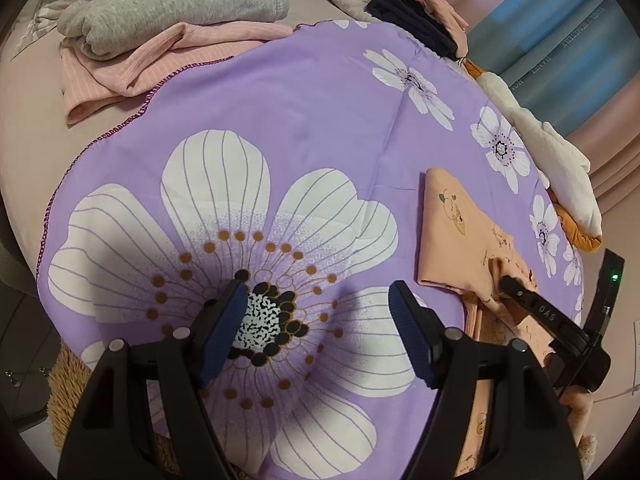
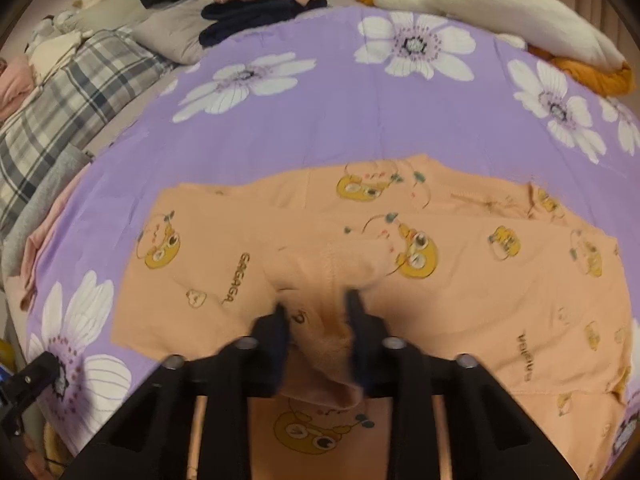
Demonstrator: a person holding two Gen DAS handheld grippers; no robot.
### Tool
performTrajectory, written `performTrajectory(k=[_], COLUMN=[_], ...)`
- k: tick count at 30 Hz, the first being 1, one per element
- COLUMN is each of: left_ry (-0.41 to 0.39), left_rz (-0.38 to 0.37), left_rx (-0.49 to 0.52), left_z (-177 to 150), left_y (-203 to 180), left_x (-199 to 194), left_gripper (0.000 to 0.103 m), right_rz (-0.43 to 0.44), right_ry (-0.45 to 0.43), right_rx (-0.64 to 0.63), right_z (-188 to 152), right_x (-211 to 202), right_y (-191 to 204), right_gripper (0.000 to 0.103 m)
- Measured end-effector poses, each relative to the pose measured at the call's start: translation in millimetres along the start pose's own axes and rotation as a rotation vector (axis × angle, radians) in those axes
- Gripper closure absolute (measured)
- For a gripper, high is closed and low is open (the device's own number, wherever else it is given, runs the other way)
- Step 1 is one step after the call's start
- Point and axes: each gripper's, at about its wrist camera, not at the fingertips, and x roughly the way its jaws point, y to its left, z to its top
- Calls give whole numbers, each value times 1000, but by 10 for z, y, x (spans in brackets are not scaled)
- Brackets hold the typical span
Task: Fold small clothes
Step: 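Grasp the footed end of the sleeper with the right tool, then lift the footed end with the right tool toward the collar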
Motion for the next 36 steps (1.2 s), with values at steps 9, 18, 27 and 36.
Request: performTrajectory(k=[9, 18, 27, 36], left_ry=[3, 27, 29, 34], left_rz=[3, -14, -41, -43], left_rx=[1, 9, 37, 53], left_z=[-10, -31, -48, -75], left_y=[-18, -115, -199, -236], left_x=[1, 2, -19, -20], left_gripper=[30, 30, 30, 30], right_rz=[110, 215, 239, 221], right_ry=[-164, -271, -316, -360], right_rx=[59, 83, 63, 66], right_z=[288, 578, 660, 714], right_x=[-550, -1039, -1241, -1381], right_y=[-89, -97, -53, -122], right_gripper=[84, 84, 84, 84])
